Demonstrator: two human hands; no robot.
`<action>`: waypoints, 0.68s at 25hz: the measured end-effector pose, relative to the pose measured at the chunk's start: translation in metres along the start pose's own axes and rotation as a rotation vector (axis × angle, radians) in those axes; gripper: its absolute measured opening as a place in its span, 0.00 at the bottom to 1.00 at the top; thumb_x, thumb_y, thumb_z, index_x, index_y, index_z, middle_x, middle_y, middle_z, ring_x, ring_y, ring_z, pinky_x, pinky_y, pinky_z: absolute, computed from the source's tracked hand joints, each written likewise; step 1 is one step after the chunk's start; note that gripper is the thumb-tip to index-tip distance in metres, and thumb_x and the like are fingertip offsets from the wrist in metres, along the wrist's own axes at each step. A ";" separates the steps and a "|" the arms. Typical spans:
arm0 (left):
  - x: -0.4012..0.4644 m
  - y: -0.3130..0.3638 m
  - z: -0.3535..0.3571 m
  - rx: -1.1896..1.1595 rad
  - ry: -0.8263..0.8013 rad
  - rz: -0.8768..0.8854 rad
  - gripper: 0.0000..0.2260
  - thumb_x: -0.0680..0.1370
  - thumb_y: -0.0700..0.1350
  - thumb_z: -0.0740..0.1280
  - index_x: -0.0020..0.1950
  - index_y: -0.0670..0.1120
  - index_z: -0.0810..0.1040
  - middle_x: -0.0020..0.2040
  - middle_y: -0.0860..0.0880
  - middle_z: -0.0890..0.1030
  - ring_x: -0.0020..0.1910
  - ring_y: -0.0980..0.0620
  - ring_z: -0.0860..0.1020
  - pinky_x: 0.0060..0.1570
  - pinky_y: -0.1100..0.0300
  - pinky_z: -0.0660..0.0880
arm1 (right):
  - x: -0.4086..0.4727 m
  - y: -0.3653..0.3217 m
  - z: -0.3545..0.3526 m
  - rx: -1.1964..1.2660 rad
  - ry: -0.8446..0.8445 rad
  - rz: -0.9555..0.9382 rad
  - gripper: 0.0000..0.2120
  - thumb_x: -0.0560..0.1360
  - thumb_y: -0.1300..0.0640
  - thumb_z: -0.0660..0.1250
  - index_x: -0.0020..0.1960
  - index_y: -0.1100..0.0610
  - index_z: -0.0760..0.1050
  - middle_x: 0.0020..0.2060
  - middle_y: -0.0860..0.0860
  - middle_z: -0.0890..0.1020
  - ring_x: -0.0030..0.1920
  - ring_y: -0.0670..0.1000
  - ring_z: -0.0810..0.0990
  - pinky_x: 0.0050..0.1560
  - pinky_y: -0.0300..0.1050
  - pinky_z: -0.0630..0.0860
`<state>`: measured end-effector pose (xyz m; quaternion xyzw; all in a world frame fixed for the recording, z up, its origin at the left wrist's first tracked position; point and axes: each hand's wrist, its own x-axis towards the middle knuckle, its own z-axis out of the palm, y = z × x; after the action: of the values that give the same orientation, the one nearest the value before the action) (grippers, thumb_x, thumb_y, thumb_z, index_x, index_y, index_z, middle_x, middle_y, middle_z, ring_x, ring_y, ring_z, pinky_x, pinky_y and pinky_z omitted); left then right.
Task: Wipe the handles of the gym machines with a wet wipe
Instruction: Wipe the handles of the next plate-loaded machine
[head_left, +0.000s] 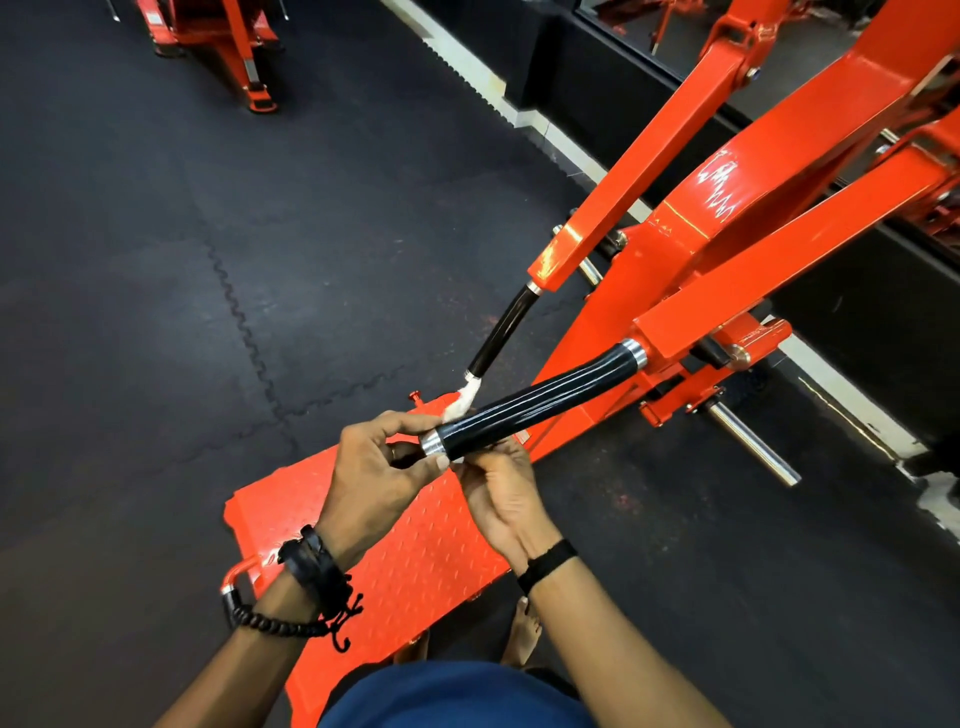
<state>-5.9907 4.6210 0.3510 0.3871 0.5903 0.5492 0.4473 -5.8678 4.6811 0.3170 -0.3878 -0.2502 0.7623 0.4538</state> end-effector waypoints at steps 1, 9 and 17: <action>0.000 0.001 0.000 0.003 0.002 -0.001 0.15 0.70 0.29 0.75 0.54 0.41 0.83 0.49 0.41 0.85 0.42 0.48 0.85 0.45 0.51 0.81 | 0.000 0.003 0.000 0.009 -0.009 0.009 0.16 0.68 0.82 0.58 0.45 0.66 0.77 0.38 0.57 0.84 0.42 0.54 0.82 0.45 0.43 0.79; -0.001 0.001 0.000 0.011 0.003 -0.031 0.15 0.71 0.30 0.75 0.52 0.46 0.83 0.52 0.42 0.84 0.45 0.46 0.85 0.47 0.51 0.81 | 0.025 -0.104 -0.062 0.188 0.173 -0.177 0.18 0.73 0.75 0.54 0.47 0.60 0.79 0.38 0.51 0.83 0.38 0.46 0.81 0.40 0.34 0.78; 0.002 -0.001 -0.003 0.033 -0.004 -0.029 0.15 0.69 0.31 0.76 0.54 0.41 0.83 0.51 0.43 0.85 0.44 0.48 0.85 0.44 0.57 0.81 | -0.008 -0.017 -0.027 0.176 0.079 0.026 0.11 0.74 0.75 0.58 0.47 0.63 0.75 0.37 0.55 0.79 0.41 0.52 0.80 0.46 0.44 0.82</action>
<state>-5.9938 4.6216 0.3502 0.3870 0.6038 0.5320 0.4502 -5.8348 4.6825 0.3165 -0.3795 -0.1589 0.7713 0.4856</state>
